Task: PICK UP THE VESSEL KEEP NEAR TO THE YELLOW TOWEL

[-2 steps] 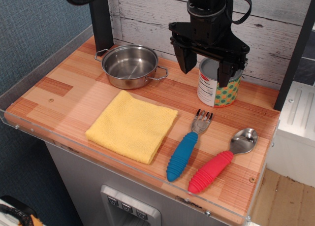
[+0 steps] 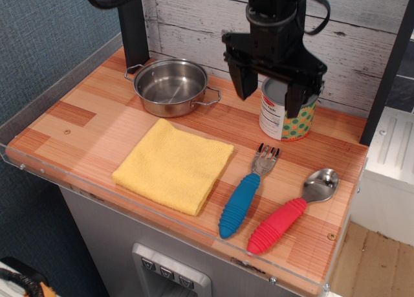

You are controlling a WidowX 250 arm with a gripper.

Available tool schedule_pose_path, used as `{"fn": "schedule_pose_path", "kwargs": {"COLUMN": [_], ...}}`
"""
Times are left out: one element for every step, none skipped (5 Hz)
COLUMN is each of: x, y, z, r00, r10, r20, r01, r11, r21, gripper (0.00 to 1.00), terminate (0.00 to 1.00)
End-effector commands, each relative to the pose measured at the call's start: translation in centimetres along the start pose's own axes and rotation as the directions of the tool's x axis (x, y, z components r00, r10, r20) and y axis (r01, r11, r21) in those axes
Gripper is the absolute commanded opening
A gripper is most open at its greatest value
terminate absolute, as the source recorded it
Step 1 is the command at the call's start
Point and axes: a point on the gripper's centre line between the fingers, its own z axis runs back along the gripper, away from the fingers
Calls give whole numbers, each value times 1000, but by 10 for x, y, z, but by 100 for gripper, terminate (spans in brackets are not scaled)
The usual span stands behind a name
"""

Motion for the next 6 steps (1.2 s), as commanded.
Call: {"fn": "schedule_pose_path", "kwargs": {"x": [-2, -10, -11, -15, -18, -14], "y": [47, 72, 99, 114, 132, 140], "z": [8, 9, 2, -5, -13, -22], "r00": [998, 996, 997, 985, 981, 966], "r10": [-68, -89, -45, -133, -157, -226], "r20": [-1, -22, -66, -109, -117, -124], "r01": [68, 91, 52, 150, 173, 244], "r11": [997, 992, 992, 975, 975, 957], "r21": [36, 84, 116, 164, 138, 157], "gripper": [100, 100, 100, 100, 100, 100], "terminate": [0, 0, 0, 0, 0, 0]}}
